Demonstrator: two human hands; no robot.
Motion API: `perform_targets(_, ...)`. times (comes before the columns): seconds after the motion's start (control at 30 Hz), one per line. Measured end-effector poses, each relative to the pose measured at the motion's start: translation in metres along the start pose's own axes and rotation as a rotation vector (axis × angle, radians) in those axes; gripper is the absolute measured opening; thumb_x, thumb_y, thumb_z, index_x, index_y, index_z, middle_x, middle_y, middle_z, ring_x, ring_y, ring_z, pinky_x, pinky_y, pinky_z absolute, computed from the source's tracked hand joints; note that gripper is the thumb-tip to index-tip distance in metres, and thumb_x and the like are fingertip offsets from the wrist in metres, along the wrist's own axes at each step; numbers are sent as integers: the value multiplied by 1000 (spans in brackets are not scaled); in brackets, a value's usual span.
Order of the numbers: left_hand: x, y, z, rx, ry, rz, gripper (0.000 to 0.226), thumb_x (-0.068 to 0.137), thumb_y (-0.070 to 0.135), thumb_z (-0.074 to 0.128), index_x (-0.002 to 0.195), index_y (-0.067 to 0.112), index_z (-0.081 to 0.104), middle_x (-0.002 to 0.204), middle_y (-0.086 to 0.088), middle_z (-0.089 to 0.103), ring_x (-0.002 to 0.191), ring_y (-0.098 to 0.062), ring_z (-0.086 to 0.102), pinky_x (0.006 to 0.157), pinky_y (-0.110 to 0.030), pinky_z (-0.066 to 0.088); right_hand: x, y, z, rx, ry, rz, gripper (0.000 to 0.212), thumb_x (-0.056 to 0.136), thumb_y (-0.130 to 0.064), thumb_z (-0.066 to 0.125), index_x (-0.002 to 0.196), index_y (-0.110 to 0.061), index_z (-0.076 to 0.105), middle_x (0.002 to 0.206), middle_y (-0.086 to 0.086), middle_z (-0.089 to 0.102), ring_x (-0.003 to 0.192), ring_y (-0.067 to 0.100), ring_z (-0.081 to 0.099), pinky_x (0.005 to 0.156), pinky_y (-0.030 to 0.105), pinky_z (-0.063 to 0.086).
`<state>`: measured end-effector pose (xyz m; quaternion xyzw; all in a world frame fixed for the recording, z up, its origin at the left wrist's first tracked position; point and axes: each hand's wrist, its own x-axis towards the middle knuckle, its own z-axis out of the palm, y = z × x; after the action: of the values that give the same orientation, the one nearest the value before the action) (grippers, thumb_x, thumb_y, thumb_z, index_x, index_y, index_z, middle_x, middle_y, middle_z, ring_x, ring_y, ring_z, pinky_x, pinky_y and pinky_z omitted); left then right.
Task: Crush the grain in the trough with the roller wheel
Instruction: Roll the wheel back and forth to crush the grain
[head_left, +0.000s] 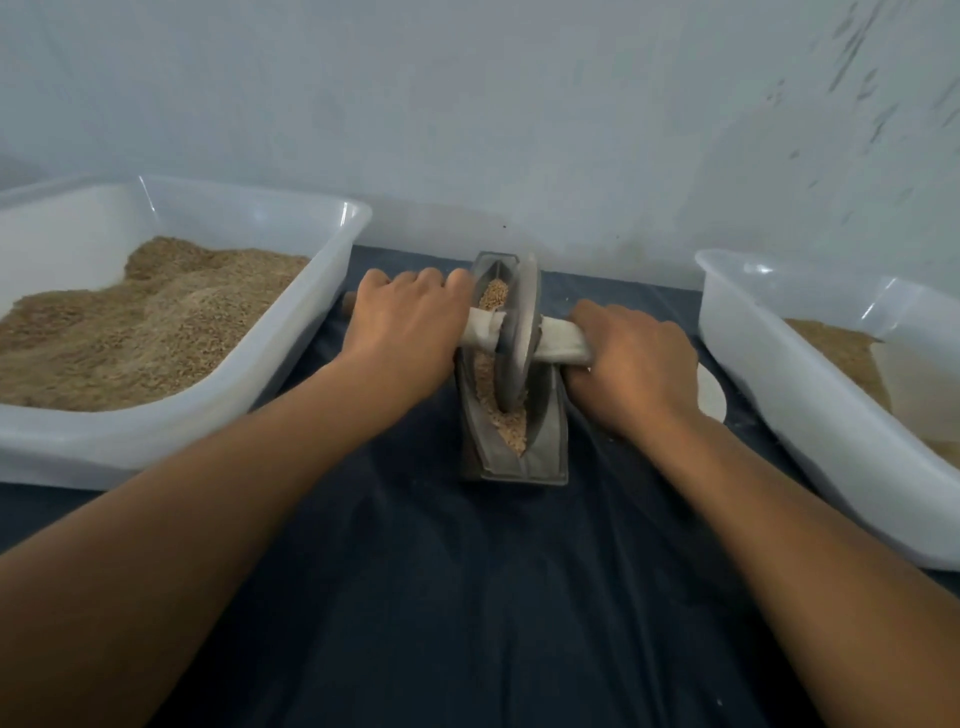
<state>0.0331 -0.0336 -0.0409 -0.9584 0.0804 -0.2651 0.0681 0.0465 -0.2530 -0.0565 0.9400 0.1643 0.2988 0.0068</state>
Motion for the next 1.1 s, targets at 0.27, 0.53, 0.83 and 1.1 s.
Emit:
perform_targets(0.27, 34, -8, 20, 10, -12, -17, 30, 85, 16, 66, 107, 17, 45, 103, -6, 60, 92, -30, 61, 75, -39, 30, 42, 12, 24, 26, -78, 27, 22, 83, -45, 63, 102, -35, 59, 81, -9, 58, 77, 26, 60, 60, 33, 32)
perform_targets(0.53, 59, -10, 29, 58, 9, -16, 34, 85, 14, 68, 109, 15, 45, 103, -10, 60, 93, -33, 60, 76, -39, 30, 78, 26, 32, 73, -285, 47, 21, 81, -48, 64, 99, -44, 54, 80, -10, 53, 76, 20, 50, 55, 29, 30)
perform_targets(0.83, 44, -6, 26, 89, 35, -13, 42, 82, 20, 74, 109, 15, 42, 100, -8, 59, 89, -29, 59, 75, -39, 31, 62, 22, 31, 53, -203, 81, 14, 82, -46, 61, 93, -40, 56, 72, -14, 49, 67, 18, 46, 51, 26, 22)
perform_targets(1.1, 15, 2, 11, 64, 45, -25, 40, 82, 11, 67, 112, 16, 41, 105, -7, 58, 94, -28, 59, 79, -40, 35, 31, 10, 15, 61, -141, 57, 15, 86, -41, 61, 98, -33, 55, 80, -10, 58, 75, 24, 57, 58, 32, 38)
